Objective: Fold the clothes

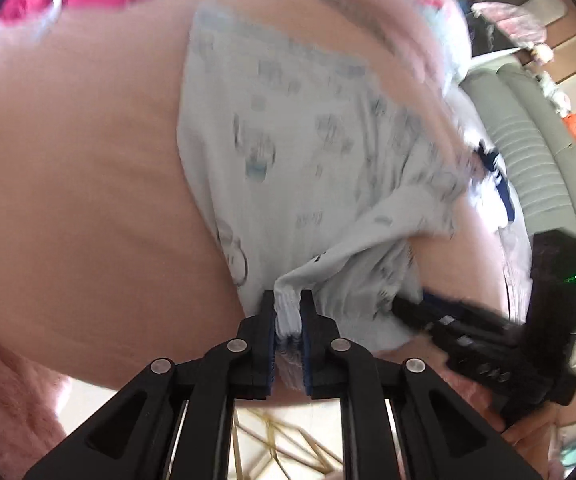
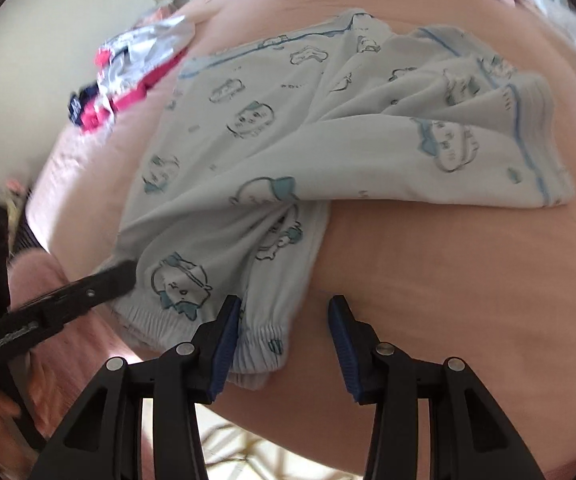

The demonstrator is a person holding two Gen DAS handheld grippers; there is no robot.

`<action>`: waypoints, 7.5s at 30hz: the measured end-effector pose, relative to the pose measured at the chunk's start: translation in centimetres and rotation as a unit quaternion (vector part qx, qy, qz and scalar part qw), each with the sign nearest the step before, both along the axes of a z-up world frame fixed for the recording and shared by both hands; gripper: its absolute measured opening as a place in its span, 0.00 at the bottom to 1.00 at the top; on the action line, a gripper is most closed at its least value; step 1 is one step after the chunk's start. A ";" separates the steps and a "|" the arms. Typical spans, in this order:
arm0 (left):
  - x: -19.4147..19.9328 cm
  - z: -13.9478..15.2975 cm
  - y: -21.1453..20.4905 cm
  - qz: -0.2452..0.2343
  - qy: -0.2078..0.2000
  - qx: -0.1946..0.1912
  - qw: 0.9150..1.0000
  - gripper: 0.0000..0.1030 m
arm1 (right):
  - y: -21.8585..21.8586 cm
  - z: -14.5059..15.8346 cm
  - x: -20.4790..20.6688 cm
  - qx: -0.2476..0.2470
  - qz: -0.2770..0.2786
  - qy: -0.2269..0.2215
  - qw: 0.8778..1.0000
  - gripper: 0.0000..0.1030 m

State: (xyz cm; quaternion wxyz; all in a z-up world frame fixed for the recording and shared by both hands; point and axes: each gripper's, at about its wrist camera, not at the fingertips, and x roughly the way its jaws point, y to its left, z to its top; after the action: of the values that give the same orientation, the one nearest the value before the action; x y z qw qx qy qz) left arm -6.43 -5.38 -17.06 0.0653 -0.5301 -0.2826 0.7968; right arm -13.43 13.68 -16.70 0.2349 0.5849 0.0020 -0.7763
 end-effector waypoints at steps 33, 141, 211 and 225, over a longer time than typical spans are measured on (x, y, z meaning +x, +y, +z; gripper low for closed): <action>-9.9 5.2 22.1 -0.273 0.146 -0.185 0.933 0.41 | 20.4 0.9 -4.9 -0.042 -0.217 0.010 0.975 0.48; -20.6 0.9 -10.4 -0.048 0.080 -0.142 0.986 0.10 | -2.8 1.5 -26.4 0.072 -0.052 0.098 0.991 0.10; 0.5 4.1 0.3 -0.003 0.083 -0.076 0.994 0.02 | -1.2 3.4 2.3 0.006 -0.052 0.019 0.998 0.40; 3.3 1.0 -2.2 0.051 -0.005 0.002 0.999 0.03 | 1.4 1.4 1.0 0.038 -0.068 -0.005 0.997 0.53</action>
State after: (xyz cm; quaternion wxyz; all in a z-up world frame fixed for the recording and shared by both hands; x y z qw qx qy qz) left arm -3.16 -7.56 -16.03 0.0240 -0.5191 -0.3118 0.7954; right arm -12.39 15.05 -15.32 0.1589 0.5961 -0.0093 -0.7870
